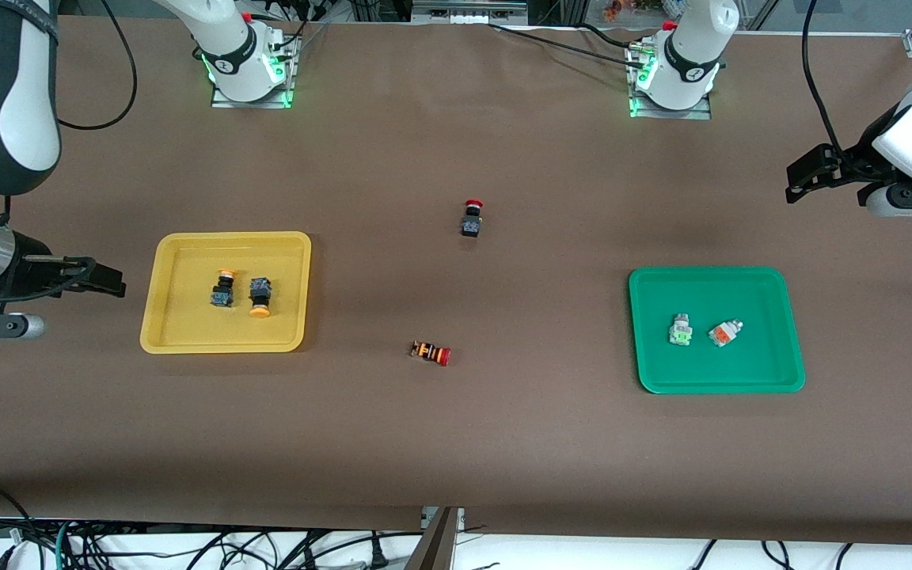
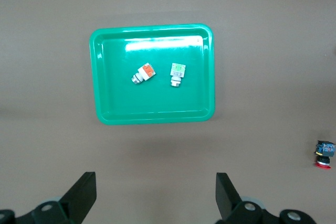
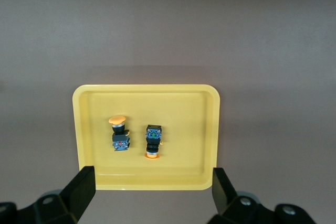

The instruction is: Place green and yellow buttons in trays

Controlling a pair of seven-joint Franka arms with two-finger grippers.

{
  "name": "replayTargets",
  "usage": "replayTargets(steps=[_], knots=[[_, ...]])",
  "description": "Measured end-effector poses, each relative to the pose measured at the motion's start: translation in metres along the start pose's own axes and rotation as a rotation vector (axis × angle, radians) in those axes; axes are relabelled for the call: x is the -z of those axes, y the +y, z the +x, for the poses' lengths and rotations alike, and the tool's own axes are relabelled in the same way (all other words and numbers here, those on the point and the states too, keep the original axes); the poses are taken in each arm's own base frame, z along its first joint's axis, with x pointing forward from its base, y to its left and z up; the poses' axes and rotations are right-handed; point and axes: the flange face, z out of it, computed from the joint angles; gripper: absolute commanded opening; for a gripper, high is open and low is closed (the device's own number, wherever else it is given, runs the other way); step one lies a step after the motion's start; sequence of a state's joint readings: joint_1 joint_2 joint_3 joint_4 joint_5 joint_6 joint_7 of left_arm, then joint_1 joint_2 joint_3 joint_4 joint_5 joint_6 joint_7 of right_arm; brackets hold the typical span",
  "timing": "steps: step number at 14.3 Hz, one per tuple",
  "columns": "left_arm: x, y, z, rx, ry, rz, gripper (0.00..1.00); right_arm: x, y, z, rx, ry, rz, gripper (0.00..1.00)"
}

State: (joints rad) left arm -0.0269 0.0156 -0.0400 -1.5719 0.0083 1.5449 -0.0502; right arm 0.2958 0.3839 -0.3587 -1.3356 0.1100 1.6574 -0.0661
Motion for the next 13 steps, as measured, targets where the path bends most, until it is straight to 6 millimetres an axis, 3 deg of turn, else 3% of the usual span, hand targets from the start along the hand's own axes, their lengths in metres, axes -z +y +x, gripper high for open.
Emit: replayTargets(steps=[5,13], knots=[[0.000,-0.001,0.001,0.003,0.000,0.000,1.00,0.019,0.025,-0.026,-0.054,0.033,-0.078,0.98],[0.000,-0.002,0.001,0.003,0.000,0.000,1.00,0.031,0.036,-0.060,-0.059,0.091,-0.088,0.98]])
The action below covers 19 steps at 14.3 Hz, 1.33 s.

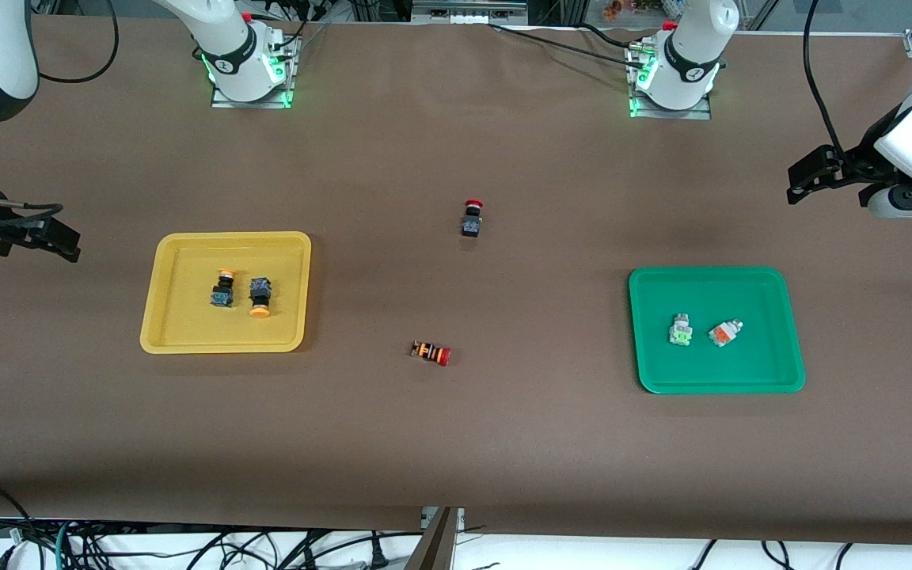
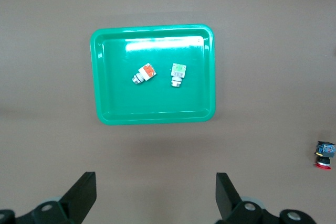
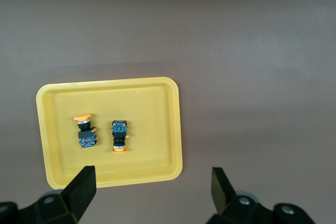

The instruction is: Place green and yellow buttons in trays

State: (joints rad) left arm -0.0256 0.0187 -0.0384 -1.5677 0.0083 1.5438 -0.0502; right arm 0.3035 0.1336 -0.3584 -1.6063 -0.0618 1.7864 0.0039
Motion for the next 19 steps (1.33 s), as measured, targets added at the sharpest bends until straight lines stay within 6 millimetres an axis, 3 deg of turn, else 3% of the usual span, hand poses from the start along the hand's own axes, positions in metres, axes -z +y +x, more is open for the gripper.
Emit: replayTargets(steps=[8,14,19], knots=[[0.000,0.000,0.000,0.000,-0.001,0.000,1.00,0.007,-0.022,-0.002,0.036,0.013,0.029,0.98],[0.000,0.000,0.000,0.000,-0.003,0.000,1.00,0.008,-0.011,-0.002,0.032,0.016,0.034,0.98],[0.000,0.000,-0.001,0.000,-0.005,0.000,1.00,-0.023,-0.027,0.006,0.046,-0.029,0.035,0.99]])
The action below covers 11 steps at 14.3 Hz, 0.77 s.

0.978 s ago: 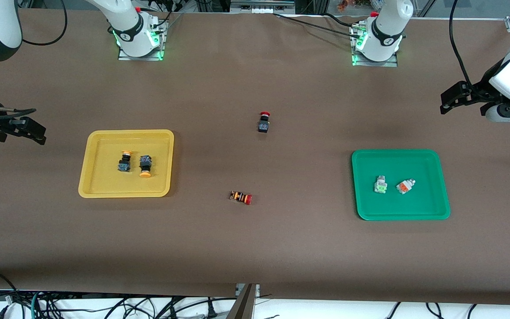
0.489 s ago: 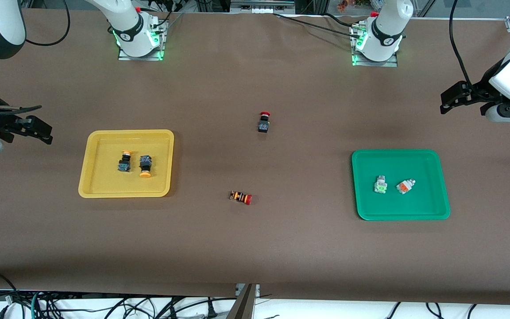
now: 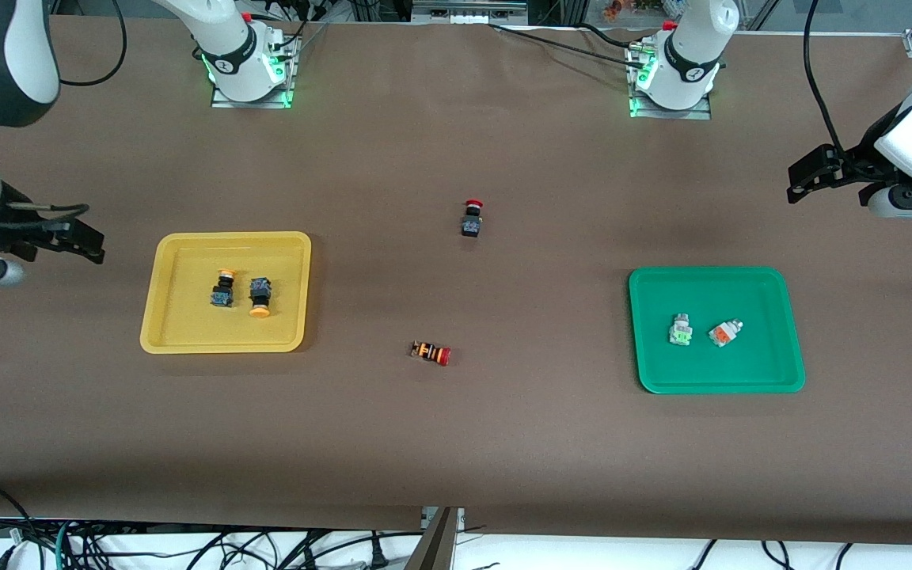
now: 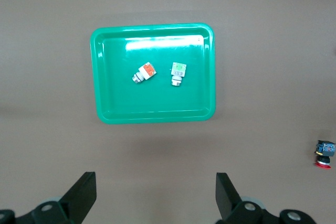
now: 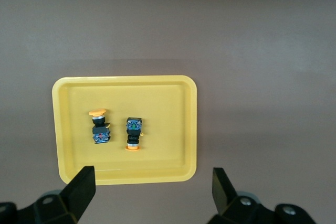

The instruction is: Place green and yellow buttons in trays

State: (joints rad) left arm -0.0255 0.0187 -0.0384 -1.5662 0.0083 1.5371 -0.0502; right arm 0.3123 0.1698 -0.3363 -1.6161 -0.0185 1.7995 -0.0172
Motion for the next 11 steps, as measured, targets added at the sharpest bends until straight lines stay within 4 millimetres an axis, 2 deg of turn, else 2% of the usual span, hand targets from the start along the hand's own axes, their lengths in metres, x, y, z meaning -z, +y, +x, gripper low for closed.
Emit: replayTargets(steps=[2,7,11], knots=[[-0.001,0.000,-0.001,0.000,-0.006,0.000,1.00,-0.006,-0.006,0.003,-0.001,0.000,0.024,0.98],[-0.001,0.000,-0.001,0.001,-0.007,0.000,1.00,-0.005,-0.024,0.005,0.020,0.009,0.042,0.98],[-0.001,0.000,-0.001,0.001,-0.008,0.000,1.00,-0.007,-0.025,0.005,0.022,0.007,0.040,0.98]])
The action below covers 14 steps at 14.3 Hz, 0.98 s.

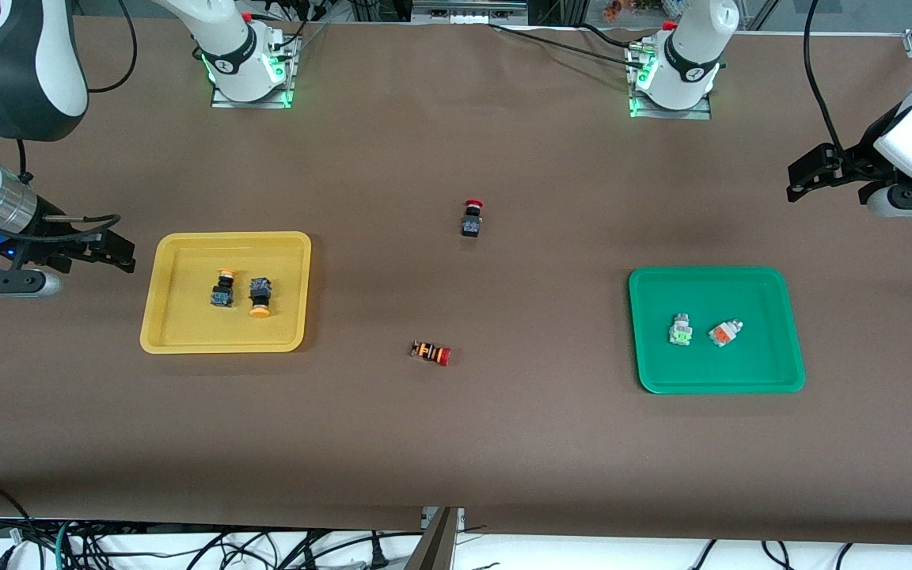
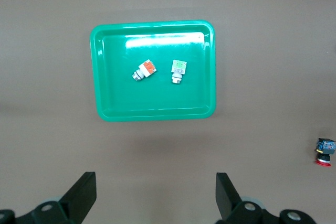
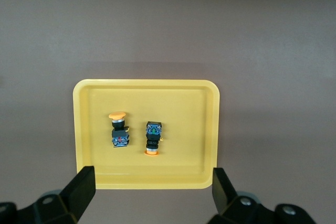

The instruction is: Place green and yellow buttons in trays

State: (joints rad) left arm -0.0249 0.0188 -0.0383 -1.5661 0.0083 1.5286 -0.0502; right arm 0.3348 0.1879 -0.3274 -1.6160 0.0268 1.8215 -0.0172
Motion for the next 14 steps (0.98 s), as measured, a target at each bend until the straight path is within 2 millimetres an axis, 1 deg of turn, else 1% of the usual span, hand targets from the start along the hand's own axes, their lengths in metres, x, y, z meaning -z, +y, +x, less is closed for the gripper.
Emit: replayTargets(steps=[9,14], knots=[[-0.0003,-0.0011,-0.0003,0.002,-0.003,0.000,1.00,-0.0039,0.0015,-0.0002,-0.003,-0.007,-0.001,0.98],[-0.0004,-0.0011,-0.0004,0.002,-0.005,0.000,1.00,-0.0024,0.0004,0.0012,-0.001,0.007,0.000,0.99]])
